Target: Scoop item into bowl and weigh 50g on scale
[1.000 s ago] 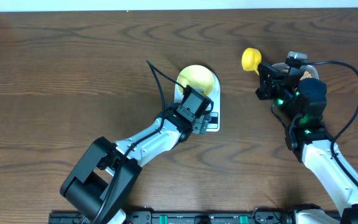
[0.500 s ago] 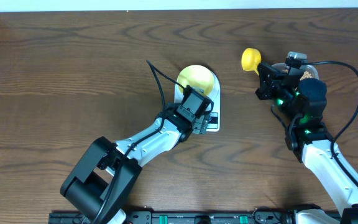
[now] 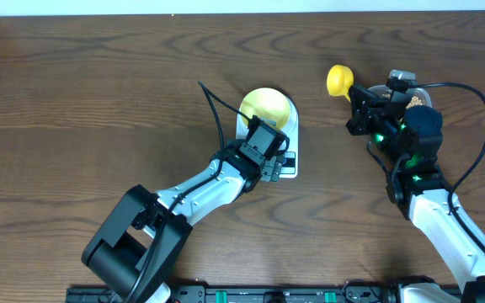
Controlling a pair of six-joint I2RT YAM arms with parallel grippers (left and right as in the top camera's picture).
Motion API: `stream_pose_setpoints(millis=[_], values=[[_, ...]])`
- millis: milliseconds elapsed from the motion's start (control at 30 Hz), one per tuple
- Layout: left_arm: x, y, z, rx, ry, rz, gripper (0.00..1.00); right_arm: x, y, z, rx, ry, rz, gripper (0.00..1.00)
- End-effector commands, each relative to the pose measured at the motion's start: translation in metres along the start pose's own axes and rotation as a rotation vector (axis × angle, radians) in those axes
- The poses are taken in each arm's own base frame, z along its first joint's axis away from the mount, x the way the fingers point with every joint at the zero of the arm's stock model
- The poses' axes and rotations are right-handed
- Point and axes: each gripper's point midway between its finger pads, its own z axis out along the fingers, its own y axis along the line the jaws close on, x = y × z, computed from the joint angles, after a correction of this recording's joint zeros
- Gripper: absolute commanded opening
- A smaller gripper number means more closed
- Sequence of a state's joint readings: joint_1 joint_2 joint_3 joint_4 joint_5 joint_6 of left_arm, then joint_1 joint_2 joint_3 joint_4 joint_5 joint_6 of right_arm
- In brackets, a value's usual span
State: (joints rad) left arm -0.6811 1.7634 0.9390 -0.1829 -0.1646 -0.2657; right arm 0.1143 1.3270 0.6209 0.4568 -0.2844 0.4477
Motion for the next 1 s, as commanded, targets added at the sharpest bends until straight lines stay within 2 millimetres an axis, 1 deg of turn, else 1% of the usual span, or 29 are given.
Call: stream_pose_setpoints(millis=[0,400,500,767,967], values=[[0.018,0.016,0.01,-0.079,0.048,0.016,0.93,-0.006,0.001,0.001,-0.007,-0.011,0.005,0.01],[0.017,0.016,0.01,-0.078,0.045,0.016,0.93,-0.006,0.002,0.001,-0.01,-0.009,0.005,0.01],[0.015,0.015,0.006,-0.075,0.037,0.014,0.93,-0.006,0.002,0.001,-0.01,-0.01,0.005,0.01],[0.0,0.014,-0.01,-0.056,-0.017,-0.001,0.93,-0.006,0.002,0.001,-0.01,-0.01,0.005,0.01],[-0.002,0.014,-0.011,-0.054,-0.022,-0.002,0.94,-0.006,0.002,0.001,-0.01,-0.01,0.005,0.01]])
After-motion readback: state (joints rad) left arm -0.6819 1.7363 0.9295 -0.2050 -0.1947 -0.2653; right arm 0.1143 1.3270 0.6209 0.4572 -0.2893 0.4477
